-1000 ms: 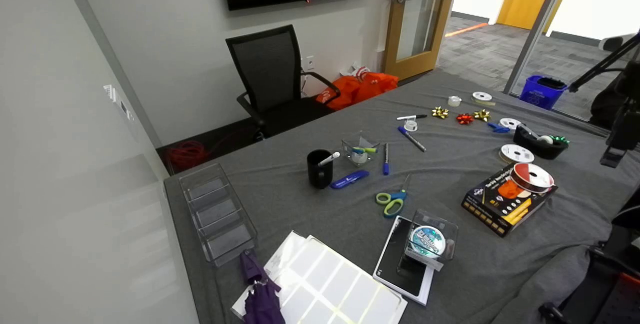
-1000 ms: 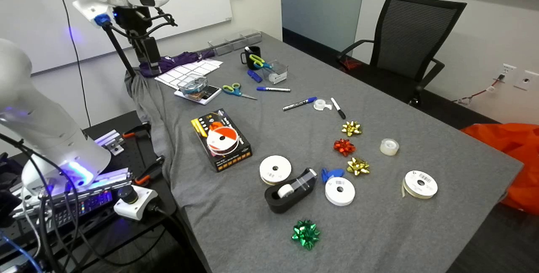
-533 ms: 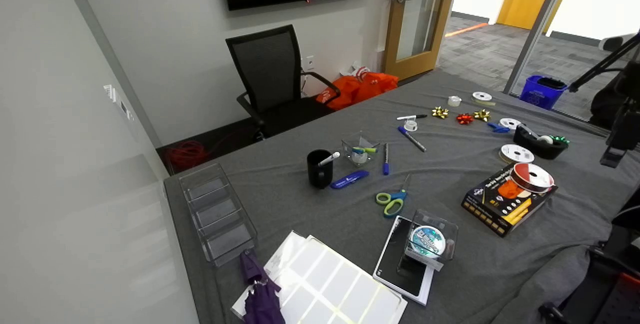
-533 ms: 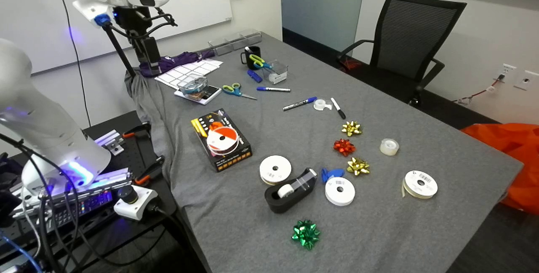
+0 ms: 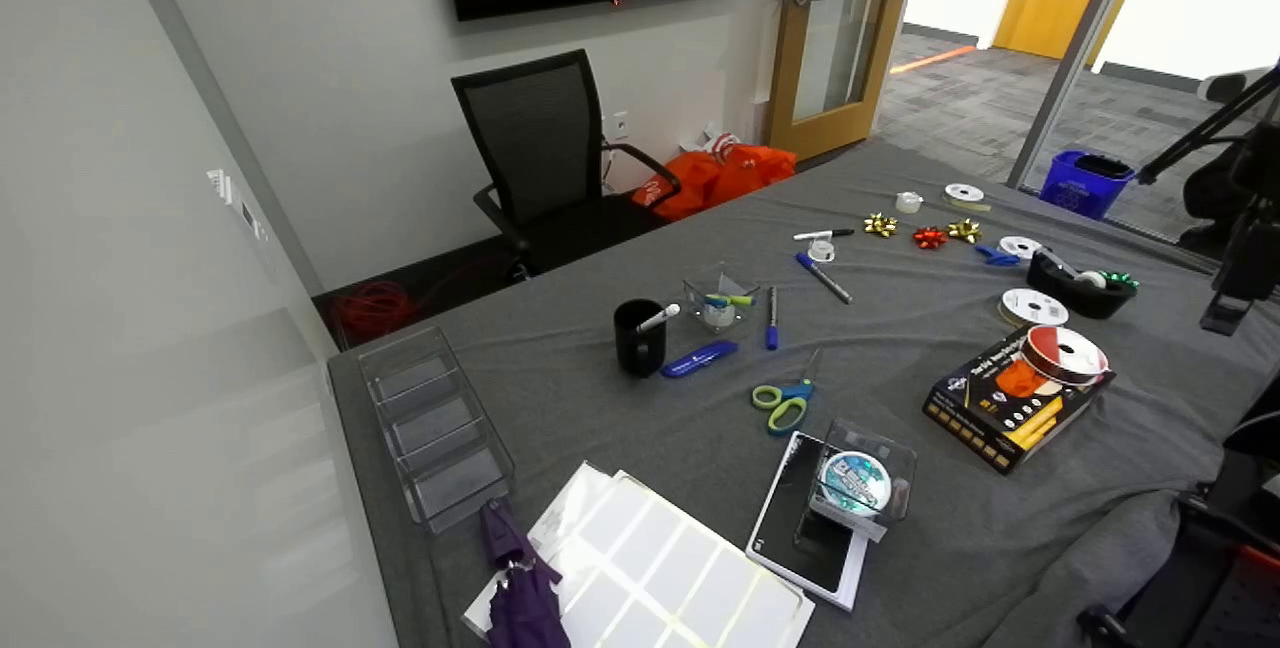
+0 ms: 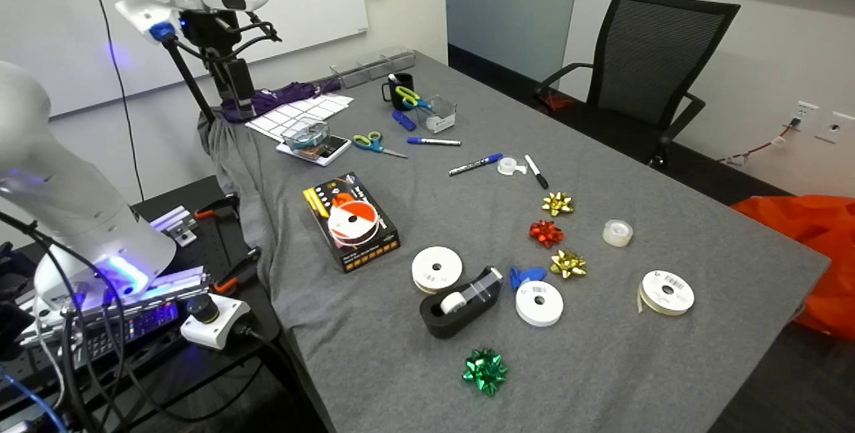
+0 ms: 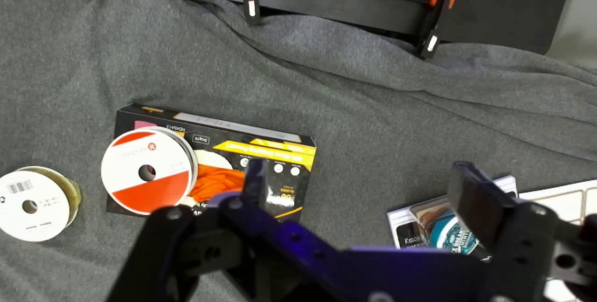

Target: Remove the marker from the black mug.

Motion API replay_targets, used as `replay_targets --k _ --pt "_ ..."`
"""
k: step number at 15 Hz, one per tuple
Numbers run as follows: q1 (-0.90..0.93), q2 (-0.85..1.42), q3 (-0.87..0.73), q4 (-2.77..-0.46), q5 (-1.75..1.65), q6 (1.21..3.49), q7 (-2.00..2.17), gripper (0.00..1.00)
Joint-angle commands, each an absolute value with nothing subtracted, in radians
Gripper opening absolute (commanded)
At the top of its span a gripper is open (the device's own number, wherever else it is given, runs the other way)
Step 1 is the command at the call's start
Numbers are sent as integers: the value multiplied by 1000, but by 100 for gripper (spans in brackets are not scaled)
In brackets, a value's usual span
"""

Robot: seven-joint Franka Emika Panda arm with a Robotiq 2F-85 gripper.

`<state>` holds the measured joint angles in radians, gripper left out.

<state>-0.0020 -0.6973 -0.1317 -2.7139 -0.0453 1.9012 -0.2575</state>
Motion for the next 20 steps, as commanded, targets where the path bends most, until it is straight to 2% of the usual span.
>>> replay_targets --k 1,4,9,16,20 --pt "-6 -697 -127 -2713 -43 1900 -259 100" --pt "-6 -697 -127 -2713 -43 1900 -259 100" --pt "76 -656 -93 -2718 27 2070 -262 100" --pt "251 -392 -44 -2596 301 2592 -241 100" --pt "250 -201 -12 -2466 281 2819 -192 100"
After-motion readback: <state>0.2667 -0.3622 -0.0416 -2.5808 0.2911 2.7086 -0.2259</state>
